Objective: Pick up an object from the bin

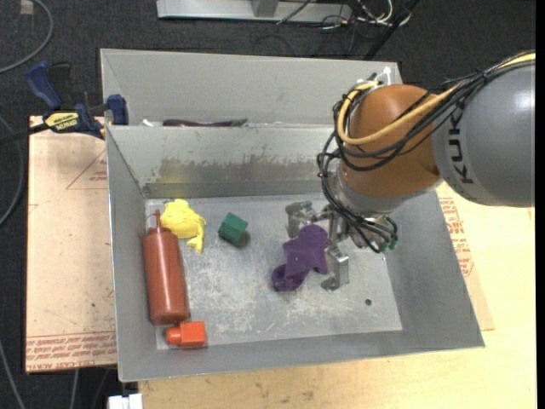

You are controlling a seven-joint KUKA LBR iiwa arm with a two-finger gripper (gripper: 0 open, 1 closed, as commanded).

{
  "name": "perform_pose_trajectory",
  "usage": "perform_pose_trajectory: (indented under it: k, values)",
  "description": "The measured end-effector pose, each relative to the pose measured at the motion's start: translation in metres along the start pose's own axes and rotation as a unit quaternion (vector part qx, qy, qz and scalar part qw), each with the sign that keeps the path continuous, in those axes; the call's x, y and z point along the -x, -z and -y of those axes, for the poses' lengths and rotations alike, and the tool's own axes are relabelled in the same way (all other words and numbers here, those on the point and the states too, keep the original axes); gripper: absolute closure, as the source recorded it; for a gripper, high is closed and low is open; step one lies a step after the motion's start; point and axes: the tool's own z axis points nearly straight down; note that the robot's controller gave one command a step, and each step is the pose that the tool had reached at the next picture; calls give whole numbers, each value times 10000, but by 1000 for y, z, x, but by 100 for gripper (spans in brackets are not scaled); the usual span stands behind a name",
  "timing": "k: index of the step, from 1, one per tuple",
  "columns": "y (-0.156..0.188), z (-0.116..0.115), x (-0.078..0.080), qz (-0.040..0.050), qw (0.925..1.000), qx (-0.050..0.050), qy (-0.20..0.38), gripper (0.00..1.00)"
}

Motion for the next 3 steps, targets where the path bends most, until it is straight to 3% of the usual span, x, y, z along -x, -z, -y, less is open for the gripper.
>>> perform_pose_trajectory:
  k: [1, 2, 3]
  values:
    - [-9, 17, 15, 29, 9983, -4, 574, 0]
    - [-68, 19, 21, 41, 9978, -10, 660, 0]
    - [-94, 24, 32, 51, 9894, -7, 1452, 100]
